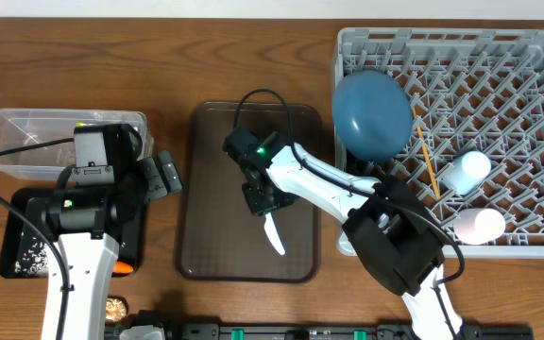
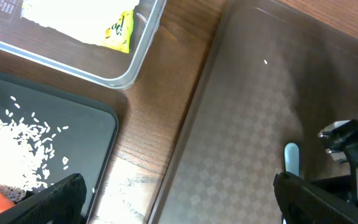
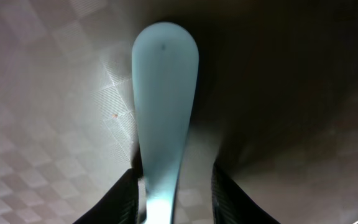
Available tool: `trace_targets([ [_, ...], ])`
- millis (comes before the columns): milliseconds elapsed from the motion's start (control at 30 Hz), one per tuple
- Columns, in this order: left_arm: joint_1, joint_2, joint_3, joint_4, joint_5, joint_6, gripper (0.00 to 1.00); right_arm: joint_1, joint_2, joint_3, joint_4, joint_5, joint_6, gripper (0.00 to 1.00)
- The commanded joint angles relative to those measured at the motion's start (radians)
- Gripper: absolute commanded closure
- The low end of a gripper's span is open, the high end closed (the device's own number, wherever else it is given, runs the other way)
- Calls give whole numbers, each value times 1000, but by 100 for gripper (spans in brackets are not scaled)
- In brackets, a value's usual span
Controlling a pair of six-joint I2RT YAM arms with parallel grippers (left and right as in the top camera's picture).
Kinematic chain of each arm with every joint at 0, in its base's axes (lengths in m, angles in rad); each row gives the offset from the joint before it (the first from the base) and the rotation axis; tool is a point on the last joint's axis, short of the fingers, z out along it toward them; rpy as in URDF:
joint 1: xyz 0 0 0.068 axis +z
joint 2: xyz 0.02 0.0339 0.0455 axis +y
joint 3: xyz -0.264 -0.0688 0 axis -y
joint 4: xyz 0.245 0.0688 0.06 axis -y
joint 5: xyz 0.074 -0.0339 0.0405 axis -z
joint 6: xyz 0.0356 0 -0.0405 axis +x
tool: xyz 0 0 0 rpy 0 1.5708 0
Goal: Sort waste into correct bins and load items into the dishwasher rack
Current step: 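Lift the knife and carry it to the dish rack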
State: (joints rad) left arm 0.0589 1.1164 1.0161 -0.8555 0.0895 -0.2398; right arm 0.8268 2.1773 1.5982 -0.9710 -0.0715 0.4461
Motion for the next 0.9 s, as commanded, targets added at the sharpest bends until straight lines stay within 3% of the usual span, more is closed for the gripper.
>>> trace_targets([
  [0, 6, 1, 13, -1, -12, -9, 2, -5, 30, 2, -7, -22, -59, 82],
  [133, 6, 1, 13, -1, -12, -9, 2, -11, 29, 3, -6, -14, -58, 92],
  [300, 6, 1, 13, -1, -12, -9, 2, -17, 18, 15, 2, -11, -71, 97],
  [867, 6, 1, 13, -1, -12, -9, 2, -81, -187, 25, 9, -7, -104, 99],
])
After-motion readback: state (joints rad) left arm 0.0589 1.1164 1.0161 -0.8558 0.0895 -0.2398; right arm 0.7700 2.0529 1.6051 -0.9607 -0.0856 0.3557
